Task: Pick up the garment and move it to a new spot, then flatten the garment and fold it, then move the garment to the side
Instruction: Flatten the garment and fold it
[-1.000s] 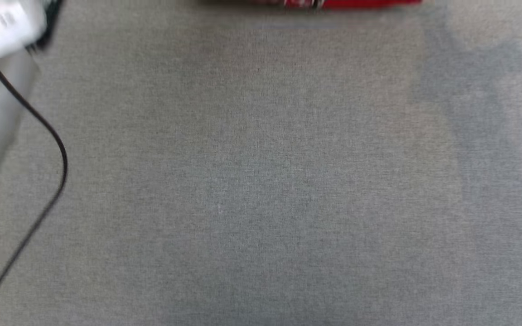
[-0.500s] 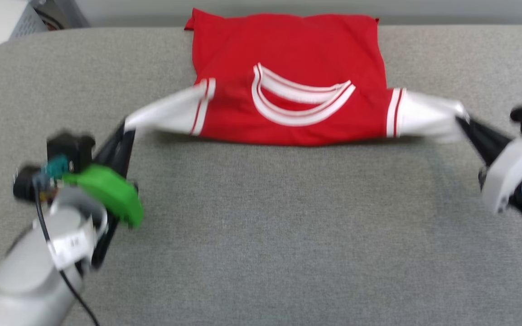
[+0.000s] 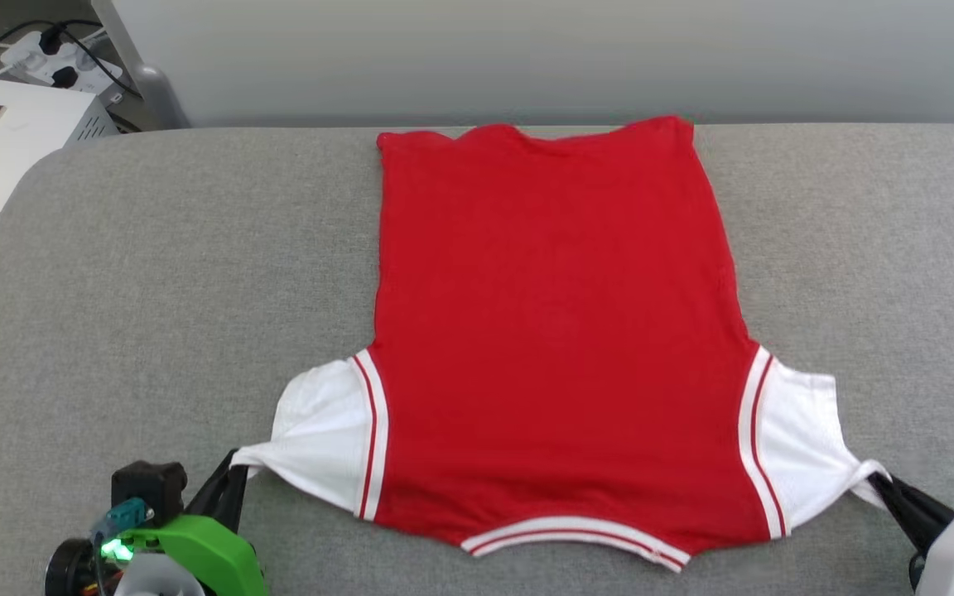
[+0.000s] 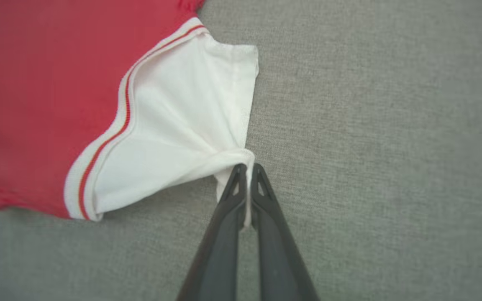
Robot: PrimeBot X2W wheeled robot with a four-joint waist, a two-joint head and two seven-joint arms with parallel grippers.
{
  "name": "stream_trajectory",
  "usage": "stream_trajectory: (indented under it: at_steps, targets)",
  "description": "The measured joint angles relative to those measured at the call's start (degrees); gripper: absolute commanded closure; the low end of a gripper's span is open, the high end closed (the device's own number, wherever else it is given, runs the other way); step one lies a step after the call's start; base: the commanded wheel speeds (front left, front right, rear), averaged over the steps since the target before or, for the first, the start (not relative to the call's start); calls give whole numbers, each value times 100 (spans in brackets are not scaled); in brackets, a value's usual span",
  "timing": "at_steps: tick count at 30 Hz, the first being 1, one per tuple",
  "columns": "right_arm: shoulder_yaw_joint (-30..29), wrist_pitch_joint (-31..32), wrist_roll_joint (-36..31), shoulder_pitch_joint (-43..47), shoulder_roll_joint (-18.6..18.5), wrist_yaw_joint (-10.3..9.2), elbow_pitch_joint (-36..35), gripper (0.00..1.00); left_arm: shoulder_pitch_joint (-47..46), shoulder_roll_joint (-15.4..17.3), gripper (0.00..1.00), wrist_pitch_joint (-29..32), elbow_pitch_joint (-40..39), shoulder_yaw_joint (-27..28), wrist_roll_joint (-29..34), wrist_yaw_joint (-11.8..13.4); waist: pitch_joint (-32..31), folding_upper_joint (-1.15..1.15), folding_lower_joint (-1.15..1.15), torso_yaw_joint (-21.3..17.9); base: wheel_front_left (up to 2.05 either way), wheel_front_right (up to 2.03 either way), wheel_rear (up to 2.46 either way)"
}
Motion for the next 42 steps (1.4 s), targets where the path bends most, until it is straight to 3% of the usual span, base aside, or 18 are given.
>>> stream_trajectory:
  at_steps: [9, 10, 12, 20, 27, 30, 33, 38, 40, 42]
  targets:
    - [-755, 576, 94, 1088, -71, 1, -609, 100, 572, -9, 100, 0, -280, 172, 57, 91, 52, 0, 0, 17, 0, 0, 0]
    - [-843, 678, 88, 1113, -58, 1, -665, 62, 570, -10, 100, 0, -302, 179, 90, 91, 77, 0, 0, 23, 0, 0, 0]
    - [-1043, 838, 35, 1126, -18, 1, -760, 0, 549, -15, 100, 0, -363, 192, 151, 97, 130, 0, 0, 38, 0, 0, 0]
    - [-2149, 1207, -470, 877, -192, 0, -1470, 0, 291, -33, 100, 0, -915, 277, 539, 299, 393, 0, 0, 111, 0, 0, 0]
    - [-3293, 1904, -915, -561, -270, 0, -2143, 0, -68, -79, 100, 1, -1648, 256, 925, 526, 838, 0, 0, 251, 0, 0, 0]
    - [-3418, 2592, -1082, -1474, -269, 0, -2260, 0, -340, -98, 100, 9, -1837, 214, 1094, 533, 1108, 0, 0, 345, 0, 0, 0]
    - [-3267, 3666, -1091, -2449, -254, 0, -2103, 0, -593, -134, 100, 10, -1982, 181, 1258, 534, 1410, 0, 0, 457, 0, 0, 0]
    - [-2878, 5637, -1094, -4038, -66, 0, -1350, 0, -911, -354, 100, 9, -2146, 102, 1451, 534, 1922, 0, 0, 687, 0, 0, 0]
    - [-2731, 6529, -1177, -4788, 166, 0, -934, 0, -1023, -480, 100, 8, -2185, 105, 1548, 533, 2210, 0, 1, 841, 0, 0, 0]
    - [-2633, 6871, -1446, -5180, 244, 0, -700, 0, -1106, -526, 100, 7, -2191, 94, 1611, 523, 2387, 0, 1, 938, 0, 0, 0]
